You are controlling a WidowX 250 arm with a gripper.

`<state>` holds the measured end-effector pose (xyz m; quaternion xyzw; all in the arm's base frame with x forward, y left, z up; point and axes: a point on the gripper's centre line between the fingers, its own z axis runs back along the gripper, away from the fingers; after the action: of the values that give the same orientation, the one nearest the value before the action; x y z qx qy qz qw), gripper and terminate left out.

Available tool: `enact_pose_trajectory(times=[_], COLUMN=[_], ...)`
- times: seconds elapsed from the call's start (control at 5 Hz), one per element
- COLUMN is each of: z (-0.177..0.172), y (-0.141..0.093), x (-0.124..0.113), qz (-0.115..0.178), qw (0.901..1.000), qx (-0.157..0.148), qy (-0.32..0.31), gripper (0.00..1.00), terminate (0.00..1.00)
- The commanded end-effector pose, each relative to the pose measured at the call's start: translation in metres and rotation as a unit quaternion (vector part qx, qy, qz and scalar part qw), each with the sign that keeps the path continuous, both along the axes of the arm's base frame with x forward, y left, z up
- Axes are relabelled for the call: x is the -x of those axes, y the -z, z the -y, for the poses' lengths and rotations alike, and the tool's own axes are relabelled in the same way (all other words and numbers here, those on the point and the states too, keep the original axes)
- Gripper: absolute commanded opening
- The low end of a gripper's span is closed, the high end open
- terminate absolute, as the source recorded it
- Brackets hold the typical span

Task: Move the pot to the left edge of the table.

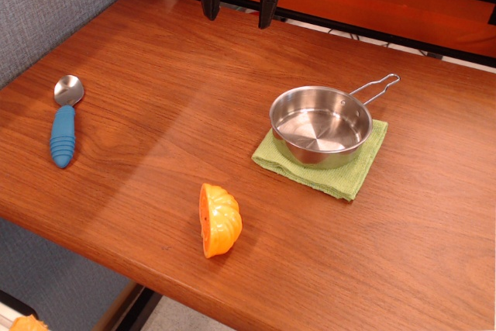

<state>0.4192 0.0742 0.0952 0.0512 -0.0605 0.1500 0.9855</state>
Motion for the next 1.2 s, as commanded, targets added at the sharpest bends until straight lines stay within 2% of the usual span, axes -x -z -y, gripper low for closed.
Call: enact_pose_trajectory(times=[0.0, 0.4, 0.6, 1.0], z=[0.0, 0.035, 0.054, 0.07], y=[0.0, -0.005, 0.001, 0.022], x=[0.0, 0.032, 0.045, 0.049], qz=[0.0, 0.007, 0.007, -0.016], qw=[1.0, 0.9974, 0.9944, 0.9896], qx=[0.0, 0.006, -0.003, 0.005], qy=[0.0, 0.072, 0.105, 0.143], gripper=[1.0, 1.0, 1.0, 1.0], terminate=[0.0, 0.0, 0.0, 0.0])
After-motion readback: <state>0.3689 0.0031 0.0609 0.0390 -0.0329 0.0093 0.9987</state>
